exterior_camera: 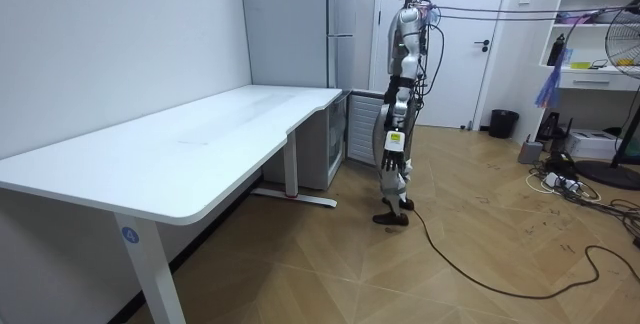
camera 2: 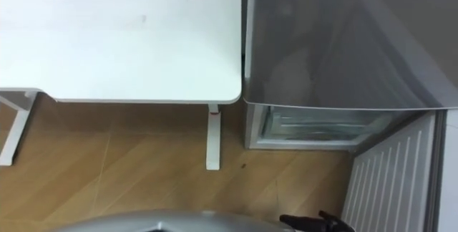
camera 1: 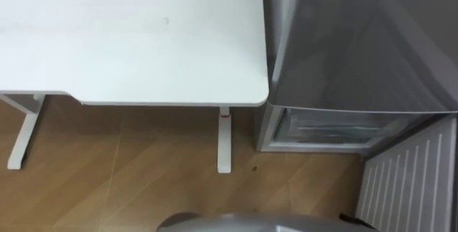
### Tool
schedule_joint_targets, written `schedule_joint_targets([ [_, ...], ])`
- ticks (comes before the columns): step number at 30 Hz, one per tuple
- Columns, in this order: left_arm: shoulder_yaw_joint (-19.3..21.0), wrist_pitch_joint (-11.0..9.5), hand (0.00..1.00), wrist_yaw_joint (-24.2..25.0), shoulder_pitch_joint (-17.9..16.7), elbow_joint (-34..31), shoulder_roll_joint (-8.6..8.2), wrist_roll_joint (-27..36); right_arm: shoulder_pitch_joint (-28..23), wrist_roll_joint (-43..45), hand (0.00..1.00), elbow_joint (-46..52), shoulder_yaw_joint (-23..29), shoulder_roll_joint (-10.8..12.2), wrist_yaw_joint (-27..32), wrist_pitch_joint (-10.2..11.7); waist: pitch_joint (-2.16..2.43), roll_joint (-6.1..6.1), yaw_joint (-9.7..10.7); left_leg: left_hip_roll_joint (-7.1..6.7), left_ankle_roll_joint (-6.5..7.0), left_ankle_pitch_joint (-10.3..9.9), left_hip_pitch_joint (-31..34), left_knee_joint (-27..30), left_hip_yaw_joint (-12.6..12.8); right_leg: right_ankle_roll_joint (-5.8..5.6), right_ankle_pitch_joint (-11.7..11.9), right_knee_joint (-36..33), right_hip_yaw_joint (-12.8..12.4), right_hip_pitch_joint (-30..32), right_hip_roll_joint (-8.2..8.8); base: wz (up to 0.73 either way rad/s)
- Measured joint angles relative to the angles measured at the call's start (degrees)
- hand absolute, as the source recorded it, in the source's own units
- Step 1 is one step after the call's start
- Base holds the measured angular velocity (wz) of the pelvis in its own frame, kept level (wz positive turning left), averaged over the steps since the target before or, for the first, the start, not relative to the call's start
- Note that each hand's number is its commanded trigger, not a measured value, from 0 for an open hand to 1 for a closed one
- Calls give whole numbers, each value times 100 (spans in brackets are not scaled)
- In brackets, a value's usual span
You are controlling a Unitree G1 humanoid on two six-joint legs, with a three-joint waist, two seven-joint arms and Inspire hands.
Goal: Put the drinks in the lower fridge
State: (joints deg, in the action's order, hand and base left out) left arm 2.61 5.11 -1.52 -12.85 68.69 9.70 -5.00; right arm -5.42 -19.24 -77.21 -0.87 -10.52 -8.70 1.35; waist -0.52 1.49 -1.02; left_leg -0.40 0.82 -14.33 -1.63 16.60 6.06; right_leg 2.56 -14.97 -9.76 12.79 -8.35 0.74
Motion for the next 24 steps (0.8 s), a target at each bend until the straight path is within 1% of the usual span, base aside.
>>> schedule_joint_targets([
  [1,2,0,0,4,30,-1,2,-66,50,163,0,5,4,-5,37,0,14,-25,10,0,0,0,-5,-2,-3,-1,2,-4,-5,0,2,0],
  [2,2,0,0,4,40,-1,2,-82,89,218,0,1,2,-6,60,0,6,-12,26,1,0,0,-7,-5,-6,-3,5,-8,-6,-1,2,0],
  [3,1,1,0,5,56,-1,2,-91,116,356,0,0,-3,-1,118,-4,11,-27,65,4,0,0,-12,-12,-11,-3,16,-20,-4,-8,1,-3],
  [6,-1,20,0,7,133,-21,2,-159,163,549,0,109,-18,6,294,-21,4,-28,75,31,1,1,-26,-50,-11,-4,49,-13,-19,-10,-4,-1],
  [7,5,49,0,9,199,-70,2,-171,154,614,0,176,-13,6,360,-26,23,6,75,30,1,1,-29,-74,-8,-6,52,-14,-39,4,-3,0],
  [9,74,36,0,25,217,-138,6,-183,162,627,0,195,-1,5,458,-24,18,16,62,25,4,3,-62,-111,3,-11,60,-11,-74,7,-3,-9],
  [12,83,-48,0,77,239,-193,21,-185,138,644,0,333,70,4,627,-51,18,72,95,5,6,4,-122,-123,7,-15,60,2,-146,-20,3,-11],
  [13,88,-62,0,89,244,-218,21,-185,134,715,0,541,267,3,703,-101,8,86,114,-8,7,4,-136,-125,7,-22,64,1,-168,-20,3,-12],
  [14,107,-70,0,92,248,-218,21,-183,137,758,0,655,384,-2,752,-114,4,94,137,-22,8,5,-141,-129,4,-25,66,1,-181,-21,3,-10],
  [15,173,-87,0,95,264,-219,20,-183,150,834,0,865,605,-19,882,-105,2,104,195,-26,13,8,-146,-133,8,-32,71,2,-195,-22,3,-5],
  [16,216,-99,0,87,286,-234,26,-191,161,964,0,1079,785,-46,1055,-103,12,138,229,-30,16,9,-147,-133,34,-35,72,-3,-200,-19,6,-3],
  [17,257,-109,0,83,295,-250,27,-199,152,1078,0,1246,881,-53,1159,-120,11,142,235,-29,18,10,-145,-134,42,-36,72,-5,-209,-9,7,-7],
  [18,299,-142,0,74,304,-269,41,-201,146,1247,0,1619,988,-72,1377,-114,7,141,239,-24,19,11,-140,-134,51,-37,74,-5,-254,10,0,-12],
  [19,314,-152,0,53,323,-293,59,-202,147,1353,0,1887,1035,-105,1586,-33,-7,125,245,-22,19,11,-140,-134,74,-42,78,-1,-276,14,-2,-10],
  [20,332,-156,0,44,323,-333,62,-202,141,1438,0,2008,1084,-111,1669,-3,3,148,253,-23,19,11,-143,-136,83,-44,79,-3,-293,15,-5,-7],
  [22,379,-278,0,41,291,-417,61,-197,21,1978,0,2892,1187,-119,2016,-12,27,162,240,-20,32,19,-159,-202,164,-49,83,-13,-368,67,-6,-14],
  [24,425,-280,0,33,265,-445,70,-196,-72,2328,0,3590,1249,-154,2205,50,38,139,269,-24,38,29,-182,-261,170,-57,94,-15,-427,85,-7,-15],
])
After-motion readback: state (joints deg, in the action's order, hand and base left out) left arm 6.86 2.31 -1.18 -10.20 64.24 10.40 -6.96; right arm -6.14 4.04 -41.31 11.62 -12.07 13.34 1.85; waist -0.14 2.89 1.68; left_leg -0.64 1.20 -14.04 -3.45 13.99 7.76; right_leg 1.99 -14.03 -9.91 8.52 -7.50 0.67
